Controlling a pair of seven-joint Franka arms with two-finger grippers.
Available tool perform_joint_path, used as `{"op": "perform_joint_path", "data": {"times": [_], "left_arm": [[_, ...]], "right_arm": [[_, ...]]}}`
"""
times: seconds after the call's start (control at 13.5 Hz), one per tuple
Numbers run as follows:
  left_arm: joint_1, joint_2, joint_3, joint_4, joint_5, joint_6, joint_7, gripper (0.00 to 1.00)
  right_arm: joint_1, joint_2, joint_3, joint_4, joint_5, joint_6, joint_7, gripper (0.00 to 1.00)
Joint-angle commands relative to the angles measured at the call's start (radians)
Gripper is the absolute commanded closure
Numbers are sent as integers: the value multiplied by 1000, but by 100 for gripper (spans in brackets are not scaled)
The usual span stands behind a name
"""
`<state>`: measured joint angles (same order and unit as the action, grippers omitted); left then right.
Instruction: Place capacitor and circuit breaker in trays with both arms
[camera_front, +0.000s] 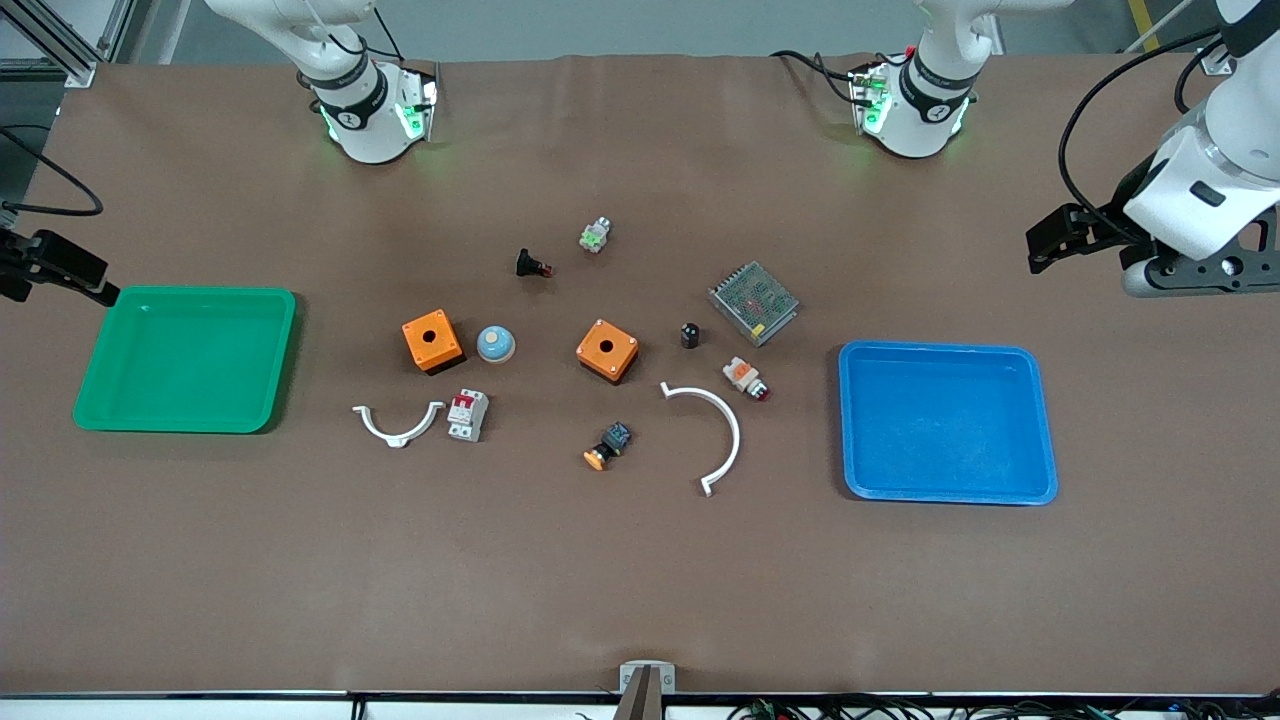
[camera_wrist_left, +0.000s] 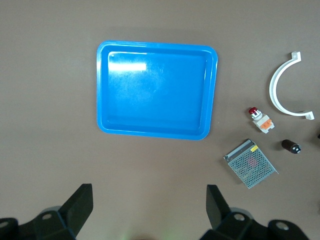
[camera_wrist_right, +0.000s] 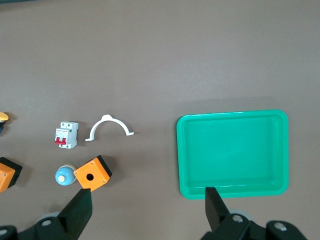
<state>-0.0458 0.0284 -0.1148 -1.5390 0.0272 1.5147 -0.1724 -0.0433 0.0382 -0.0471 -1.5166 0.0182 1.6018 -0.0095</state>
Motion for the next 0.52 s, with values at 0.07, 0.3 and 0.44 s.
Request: {"op": "perform_joint_path", "data": {"times": [0.07,0.3,0.44], "left_arm": [[1,-1,-6,20,19,-21,1,0],[-52,60,-11,39,19,-19,-6,0],[-87,131,-16,65,20,-15,-7,0]], "right_arm": [[-7,15,6,27,2,-9,-7,0],[-7,15,6,27,0,-11,-6,0],[-13,15,6,27,2,-11,-6,0]]}}
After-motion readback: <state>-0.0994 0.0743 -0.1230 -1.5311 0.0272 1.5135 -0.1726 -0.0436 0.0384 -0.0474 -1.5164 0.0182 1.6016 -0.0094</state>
